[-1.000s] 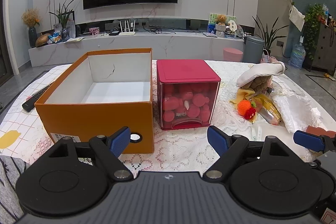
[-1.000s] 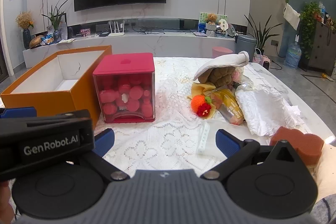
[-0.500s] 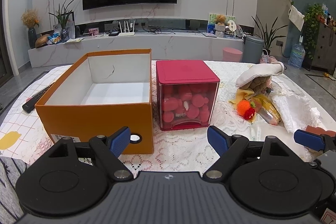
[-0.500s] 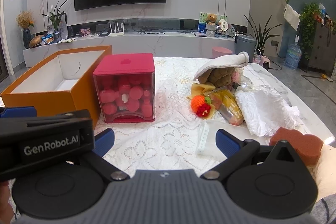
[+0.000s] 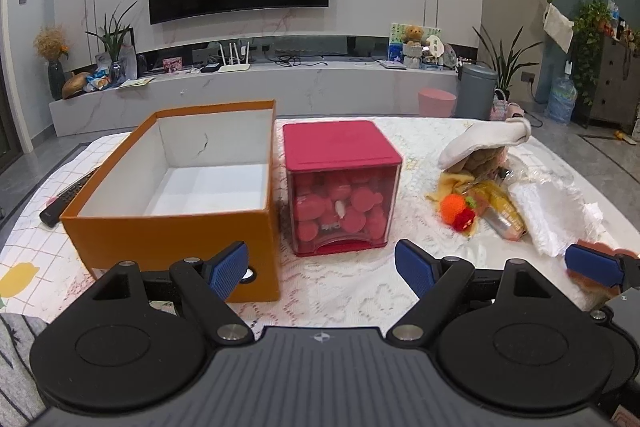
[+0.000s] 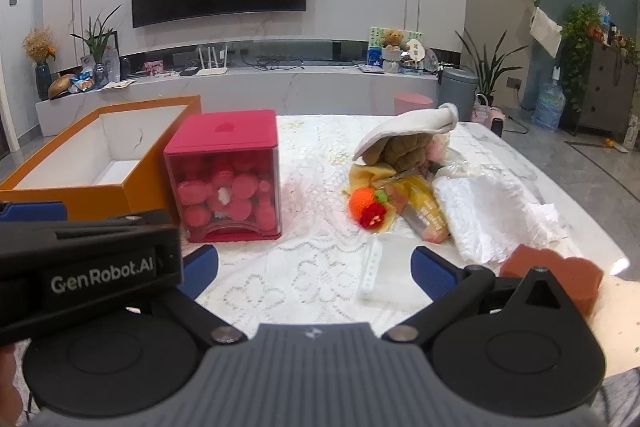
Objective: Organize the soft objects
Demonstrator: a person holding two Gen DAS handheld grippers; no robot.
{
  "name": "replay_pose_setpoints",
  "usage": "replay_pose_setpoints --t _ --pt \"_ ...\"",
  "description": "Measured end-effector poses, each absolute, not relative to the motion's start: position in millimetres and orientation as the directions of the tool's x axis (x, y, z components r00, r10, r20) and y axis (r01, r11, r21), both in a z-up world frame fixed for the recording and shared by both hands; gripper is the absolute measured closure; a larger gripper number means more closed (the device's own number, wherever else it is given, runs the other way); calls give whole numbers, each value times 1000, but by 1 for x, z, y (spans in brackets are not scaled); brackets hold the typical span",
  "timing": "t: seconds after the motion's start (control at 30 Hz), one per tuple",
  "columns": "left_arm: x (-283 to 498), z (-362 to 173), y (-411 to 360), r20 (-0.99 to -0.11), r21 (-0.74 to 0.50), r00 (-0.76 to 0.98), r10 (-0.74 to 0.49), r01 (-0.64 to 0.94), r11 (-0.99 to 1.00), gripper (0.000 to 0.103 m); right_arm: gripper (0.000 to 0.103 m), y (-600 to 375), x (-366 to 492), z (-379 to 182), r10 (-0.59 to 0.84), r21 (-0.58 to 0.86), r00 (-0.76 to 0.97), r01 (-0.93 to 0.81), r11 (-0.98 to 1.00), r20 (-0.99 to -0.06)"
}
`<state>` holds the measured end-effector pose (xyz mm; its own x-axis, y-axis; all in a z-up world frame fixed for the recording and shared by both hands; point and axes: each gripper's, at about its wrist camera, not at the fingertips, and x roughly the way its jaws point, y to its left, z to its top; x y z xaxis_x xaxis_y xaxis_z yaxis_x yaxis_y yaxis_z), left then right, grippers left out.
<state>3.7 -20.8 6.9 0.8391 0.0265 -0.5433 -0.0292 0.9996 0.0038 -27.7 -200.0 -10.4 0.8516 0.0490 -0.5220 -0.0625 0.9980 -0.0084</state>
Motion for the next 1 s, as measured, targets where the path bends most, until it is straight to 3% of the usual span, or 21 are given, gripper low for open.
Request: replay_pose_setpoints --t 0.4,0.67,0.8,0.9,1.0 --pt "18 29 -58 -541 -36 830 -136 139 990 4 3 -244 -37 23 -56 -59 871 31 998 -488" --pt "33 19 -80 -571 -29 802 -174 192 981 3 2 -339 -21 40 -116 -61 792 100 993 -600" --pt "33 -2 -87 -594 -9 776 -212 258 966 2 2 -390 10 36 17 -1 759 -23 1000 -651" --pt "33 -18 -87 -606 -48 751 -262 294 954 2 2 -402 45 20 52 -74 629 -172 982 -775" --pt "34 -29 -85 -608 -57 737 -295 330 942 2 2 -400 69 -6 -3 -210 564 -303 929 -826"
